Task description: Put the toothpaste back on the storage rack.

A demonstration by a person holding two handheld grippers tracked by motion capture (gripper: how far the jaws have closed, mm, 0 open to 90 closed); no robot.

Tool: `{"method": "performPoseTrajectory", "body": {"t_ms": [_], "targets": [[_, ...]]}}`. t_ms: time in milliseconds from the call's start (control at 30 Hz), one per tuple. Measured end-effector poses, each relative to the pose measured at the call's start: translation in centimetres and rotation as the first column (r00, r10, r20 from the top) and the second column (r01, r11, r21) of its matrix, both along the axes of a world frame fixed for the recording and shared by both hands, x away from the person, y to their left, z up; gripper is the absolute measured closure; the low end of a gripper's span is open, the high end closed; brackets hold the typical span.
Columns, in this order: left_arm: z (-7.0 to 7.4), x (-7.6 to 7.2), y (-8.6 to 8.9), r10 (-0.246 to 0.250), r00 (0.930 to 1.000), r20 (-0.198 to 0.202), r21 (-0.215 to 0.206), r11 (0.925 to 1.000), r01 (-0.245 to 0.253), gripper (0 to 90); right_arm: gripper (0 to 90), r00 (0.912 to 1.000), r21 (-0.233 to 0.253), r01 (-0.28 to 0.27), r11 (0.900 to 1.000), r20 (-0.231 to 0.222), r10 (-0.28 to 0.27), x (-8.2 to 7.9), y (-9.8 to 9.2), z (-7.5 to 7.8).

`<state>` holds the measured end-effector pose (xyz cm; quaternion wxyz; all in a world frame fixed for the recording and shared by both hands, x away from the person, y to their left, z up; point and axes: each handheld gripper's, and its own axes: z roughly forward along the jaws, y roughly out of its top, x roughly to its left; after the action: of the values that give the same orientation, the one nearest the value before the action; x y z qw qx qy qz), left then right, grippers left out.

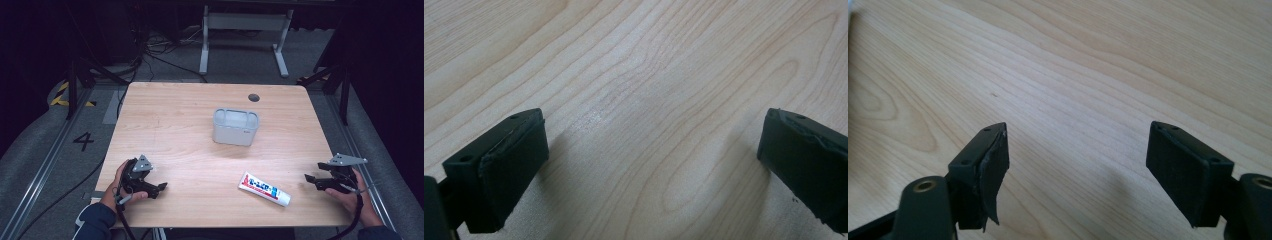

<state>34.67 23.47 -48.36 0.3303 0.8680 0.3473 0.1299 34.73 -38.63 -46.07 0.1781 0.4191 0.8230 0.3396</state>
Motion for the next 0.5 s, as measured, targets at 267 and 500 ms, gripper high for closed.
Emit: {"method": "performPoseTrajectory", "body": {"t_ms": [267,500], "targets": [[0.0,0.0,0.0,0.001,1.0000,0.000,0.000,1.0000,-0.001,0.4,26.4,0.9973,0.015,-0.072,0.997,0.018,0.071,-0.5,1.6,1.7],[0.0,0.0,0.0,0.001,1.0000,-0.002,0.005,1.0000,-0.001,0.5,26.9,0.9860,0.002,-0.165,0.986,0.023,0.165,-1.0,4.1,3.3]]}}
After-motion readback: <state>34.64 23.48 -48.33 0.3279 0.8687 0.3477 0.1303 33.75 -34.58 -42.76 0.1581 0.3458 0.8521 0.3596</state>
